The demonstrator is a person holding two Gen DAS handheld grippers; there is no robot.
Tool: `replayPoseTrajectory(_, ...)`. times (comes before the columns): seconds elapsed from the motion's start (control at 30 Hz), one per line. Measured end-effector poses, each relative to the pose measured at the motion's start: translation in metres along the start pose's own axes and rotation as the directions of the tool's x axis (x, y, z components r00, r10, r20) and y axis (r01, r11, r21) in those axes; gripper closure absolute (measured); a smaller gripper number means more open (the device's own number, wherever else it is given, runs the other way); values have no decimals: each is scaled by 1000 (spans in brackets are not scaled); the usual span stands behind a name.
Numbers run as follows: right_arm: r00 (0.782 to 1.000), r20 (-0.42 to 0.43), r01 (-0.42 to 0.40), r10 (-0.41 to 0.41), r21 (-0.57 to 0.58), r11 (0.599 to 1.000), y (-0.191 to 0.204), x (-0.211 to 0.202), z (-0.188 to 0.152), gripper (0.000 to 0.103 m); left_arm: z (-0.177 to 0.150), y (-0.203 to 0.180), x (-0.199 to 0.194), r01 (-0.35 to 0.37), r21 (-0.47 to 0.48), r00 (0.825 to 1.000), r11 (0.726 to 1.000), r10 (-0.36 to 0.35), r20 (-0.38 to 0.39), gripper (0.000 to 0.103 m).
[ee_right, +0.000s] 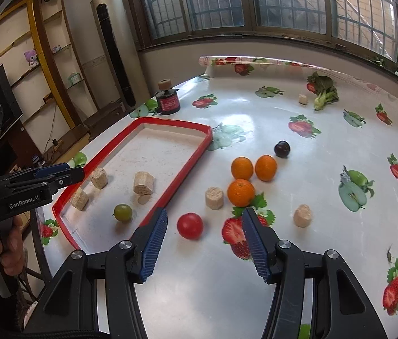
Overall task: Organize fruits
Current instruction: 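Withdraw both open grippers from the tray toward the remaining fruit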
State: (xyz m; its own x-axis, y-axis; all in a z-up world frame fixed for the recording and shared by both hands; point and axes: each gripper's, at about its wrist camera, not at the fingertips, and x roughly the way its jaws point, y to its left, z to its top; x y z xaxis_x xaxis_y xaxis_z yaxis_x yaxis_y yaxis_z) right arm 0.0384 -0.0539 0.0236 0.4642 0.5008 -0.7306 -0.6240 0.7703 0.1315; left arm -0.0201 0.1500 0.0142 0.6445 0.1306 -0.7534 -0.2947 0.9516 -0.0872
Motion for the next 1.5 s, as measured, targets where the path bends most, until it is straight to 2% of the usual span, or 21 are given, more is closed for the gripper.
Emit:
replayPoseTrajectory(0.33, 996, -1, 94, -94, 90, 992, -52, -33, -32, 45, -9, -48, -1, 79, 72, 997, 994, -77, -19, 56)
replayPoseTrajectory(0.7, 988, 7, 151, -154, 149, 977, -85, -57, -50, 45, -16, -97, -5, 157, 155, 987, 975, -152, -44, 56)
replayPoseTrajectory(1.5, 988, 1, 156, -157, 139, 978, -79, -60, -54, 45, -26, -120, 6, 225, 177, 973, 958, -210, -101, 56)
